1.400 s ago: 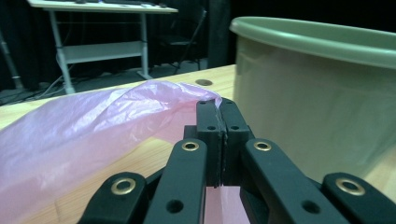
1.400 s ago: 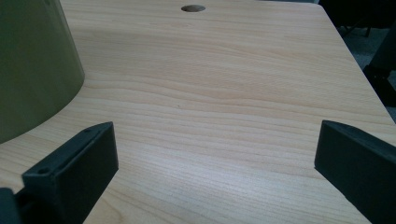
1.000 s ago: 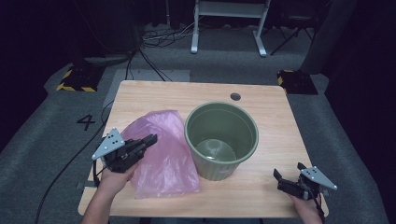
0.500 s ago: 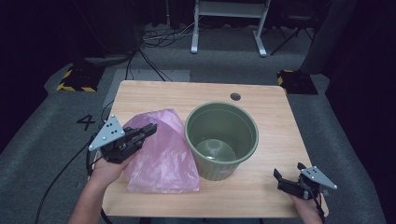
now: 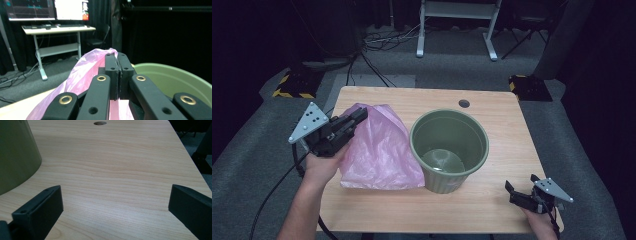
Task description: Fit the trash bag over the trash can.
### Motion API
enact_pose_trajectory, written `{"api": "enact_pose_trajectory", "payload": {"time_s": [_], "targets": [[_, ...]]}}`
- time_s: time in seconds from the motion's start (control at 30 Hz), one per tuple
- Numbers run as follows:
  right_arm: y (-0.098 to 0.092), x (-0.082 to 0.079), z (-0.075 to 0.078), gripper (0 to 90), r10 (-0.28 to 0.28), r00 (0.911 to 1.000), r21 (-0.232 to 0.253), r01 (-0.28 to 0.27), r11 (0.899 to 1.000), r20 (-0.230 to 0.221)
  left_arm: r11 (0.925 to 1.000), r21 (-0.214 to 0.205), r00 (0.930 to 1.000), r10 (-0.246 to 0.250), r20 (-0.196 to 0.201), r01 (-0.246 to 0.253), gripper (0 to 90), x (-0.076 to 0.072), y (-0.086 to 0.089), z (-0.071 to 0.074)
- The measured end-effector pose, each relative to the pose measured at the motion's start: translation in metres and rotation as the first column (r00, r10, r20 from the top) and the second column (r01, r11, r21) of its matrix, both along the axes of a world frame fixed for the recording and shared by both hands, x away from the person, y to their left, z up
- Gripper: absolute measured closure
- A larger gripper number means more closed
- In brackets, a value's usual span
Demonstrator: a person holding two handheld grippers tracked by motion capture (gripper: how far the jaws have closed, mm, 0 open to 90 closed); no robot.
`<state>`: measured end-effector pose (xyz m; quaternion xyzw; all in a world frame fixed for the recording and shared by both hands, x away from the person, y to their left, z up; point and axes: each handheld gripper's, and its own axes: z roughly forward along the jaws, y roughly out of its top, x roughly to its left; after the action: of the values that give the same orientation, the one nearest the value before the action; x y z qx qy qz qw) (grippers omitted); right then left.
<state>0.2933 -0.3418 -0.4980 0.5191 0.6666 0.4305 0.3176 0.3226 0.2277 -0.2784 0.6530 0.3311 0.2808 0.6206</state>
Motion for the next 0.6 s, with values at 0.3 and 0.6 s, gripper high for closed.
{"api": "enact_pose_trajectory", "payload": {"time_s": [0.3,0.6], "targets": [[0.0,0.0,0.0,0.0,0.0,1.0,-0.003,0.0,1.0,-0.002,0.9985,-0.029,0.9984,0.048,0.031,-0.047,88.5,0.004,0.01,0.027],[0.0,0.0,0.0,0.0,0.002,1.0,0.0,-0.002,1.0,-0.005,0.9964,-0.046,0.9943,0.074,0.077,-0.071,88.6,0.008,0.011,0.053]]}}
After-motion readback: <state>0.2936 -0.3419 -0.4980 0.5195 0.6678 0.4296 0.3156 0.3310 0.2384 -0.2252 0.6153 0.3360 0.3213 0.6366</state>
